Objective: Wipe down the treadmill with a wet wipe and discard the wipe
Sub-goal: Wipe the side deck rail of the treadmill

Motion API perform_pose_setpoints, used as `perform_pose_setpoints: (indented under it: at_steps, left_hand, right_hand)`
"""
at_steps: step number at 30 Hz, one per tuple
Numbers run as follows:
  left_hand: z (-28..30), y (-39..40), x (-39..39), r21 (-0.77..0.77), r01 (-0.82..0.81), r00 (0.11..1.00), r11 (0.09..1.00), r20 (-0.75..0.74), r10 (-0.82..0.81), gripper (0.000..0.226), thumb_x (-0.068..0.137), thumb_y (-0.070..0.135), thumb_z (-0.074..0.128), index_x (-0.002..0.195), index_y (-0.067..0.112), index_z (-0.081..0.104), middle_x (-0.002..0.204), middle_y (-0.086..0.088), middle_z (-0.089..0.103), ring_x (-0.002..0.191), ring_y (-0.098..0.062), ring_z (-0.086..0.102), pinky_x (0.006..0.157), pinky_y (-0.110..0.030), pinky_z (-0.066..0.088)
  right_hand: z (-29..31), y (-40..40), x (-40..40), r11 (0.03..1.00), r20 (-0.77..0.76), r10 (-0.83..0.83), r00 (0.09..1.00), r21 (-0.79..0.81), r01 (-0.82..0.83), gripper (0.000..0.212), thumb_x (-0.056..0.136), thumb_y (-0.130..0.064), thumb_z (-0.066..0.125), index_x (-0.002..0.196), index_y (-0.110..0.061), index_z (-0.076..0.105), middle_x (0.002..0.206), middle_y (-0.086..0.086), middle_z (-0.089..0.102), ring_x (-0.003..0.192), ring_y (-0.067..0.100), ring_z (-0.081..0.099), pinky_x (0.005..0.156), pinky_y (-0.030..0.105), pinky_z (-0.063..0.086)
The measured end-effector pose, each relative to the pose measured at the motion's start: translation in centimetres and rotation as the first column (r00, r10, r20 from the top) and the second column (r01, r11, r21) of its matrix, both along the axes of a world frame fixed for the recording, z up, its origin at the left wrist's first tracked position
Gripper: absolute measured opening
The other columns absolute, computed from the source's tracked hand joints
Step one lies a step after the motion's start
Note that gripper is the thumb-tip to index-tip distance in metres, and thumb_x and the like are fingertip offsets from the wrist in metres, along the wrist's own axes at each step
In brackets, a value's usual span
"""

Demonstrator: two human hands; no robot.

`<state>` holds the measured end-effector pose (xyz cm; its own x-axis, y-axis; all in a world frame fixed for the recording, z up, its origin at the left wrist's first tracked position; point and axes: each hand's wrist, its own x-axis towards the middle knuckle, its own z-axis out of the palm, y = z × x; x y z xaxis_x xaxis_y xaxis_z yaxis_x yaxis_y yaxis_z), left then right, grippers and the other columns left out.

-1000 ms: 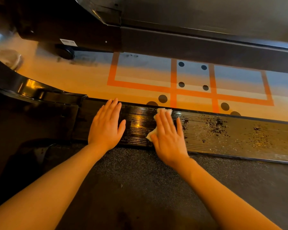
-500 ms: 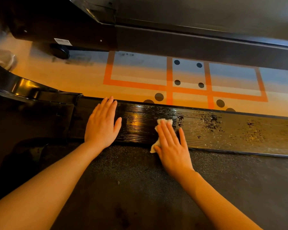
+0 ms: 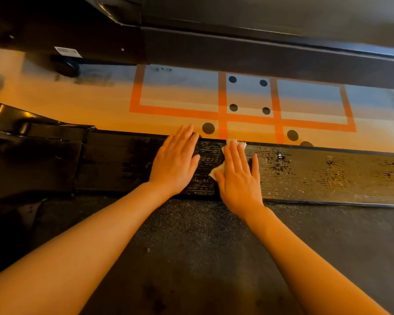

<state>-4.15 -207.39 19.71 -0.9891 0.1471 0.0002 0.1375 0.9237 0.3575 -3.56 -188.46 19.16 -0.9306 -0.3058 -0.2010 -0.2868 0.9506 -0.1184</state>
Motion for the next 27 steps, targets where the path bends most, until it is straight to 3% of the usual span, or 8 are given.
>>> perform_pose_setpoints:
  at_steps: [3, 7, 15, 20, 27]
  left_hand:
    - [-0.2, 2.0, -0.8, -0.004, 0.036, 0.999, 0.999, 0.01, -0.036, 0.058, 0.103, 0.036, 0.033, 0.154, 0.01, 0.023, 0.163, -0.009, 0.014, 0.151, -0.022, 0.008, 0.119, -0.034, 0.003]
    - [-0.9, 2.5, -0.6, -0.097, 0.073, 0.997, 0.993, 0.004, -0.073, 0.06, 0.101, 0.04, 0.022, 0.154, 0.01, 0.023, 0.163, -0.009, 0.015, 0.151, -0.022, 0.01, 0.119, -0.033, 0.001]
    - [-0.9, 2.5, -0.6, -0.082, 0.069, 0.997, 0.994, 0.049, -0.065, 0.058, 0.104, 0.038, 0.022, 0.155, 0.011, 0.018, 0.164, -0.005, 0.009, 0.151, -0.018, 0.002, 0.12, -0.032, -0.002]
    - [-0.8, 2.5, -0.6, -0.109, 0.079, 0.997, 0.991, 0.024, -0.077, 0.066, 0.098, 0.043, 0.013, 0.152, 0.007, 0.03, 0.16, -0.01, 0.023, 0.149, -0.022, 0.016, 0.119, -0.035, 0.007]
    - [-1.1, 1.7, 0.0, -0.124, -0.003, 1.0, 0.992, 0.014, 0.005, 0.065, 0.099, 0.042, 0.018, 0.15, 0.006, 0.032, 0.159, -0.012, 0.026, 0.148, -0.023, 0.019, 0.119, -0.037, 0.01]
  right_hand:
    - [-0.2, 1.0, 3.5, 0.999, -0.018, -0.015, 1.0, -0.051, 0.014, 0.067, 0.1, -0.048, 0.013, 0.158, -0.013, 0.009, 0.165, 0.005, -0.004, 0.152, 0.023, -0.008, 0.121, 0.05, -0.006]
    - [-0.6, 2.3, 4.4, 1.0, -0.038, 0.019, 0.999, -0.017, -0.02, 0.064, 0.102, -0.048, 0.019, 0.157, -0.016, 0.009, 0.165, 0.004, 0.002, 0.152, 0.021, -0.004, 0.12, 0.049, -0.004]
    - [0.1, 1.3, -2.9, 0.998, 0.005, -0.055, 0.998, -0.004, 0.055, 0.075, 0.093, -0.052, -0.006, 0.158, -0.015, -0.002, 0.164, 0.003, -0.008, 0.15, 0.021, -0.014, 0.121, 0.05, -0.007]
    - [-0.2, 2.2, 1.1, 0.995, -0.024, -0.045, 0.999, -0.086, 0.043, 0.065, 0.1, -0.046, 0.011, 0.157, -0.015, 0.004, 0.165, 0.003, -0.005, 0.151, 0.022, -0.01, 0.121, 0.05, -0.003]
    - [0.0, 1.1, -0.3, 0.999, -0.023, 0.03, 0.999, -0.027, -0.031, 0.065, 0.101, -0.045, 0.011, 0.158, -0.014, 0.004, 0.165, 0.004, -0.007, 0.151, 0.024, -0.013, 0.119, 0.05, -0.01]
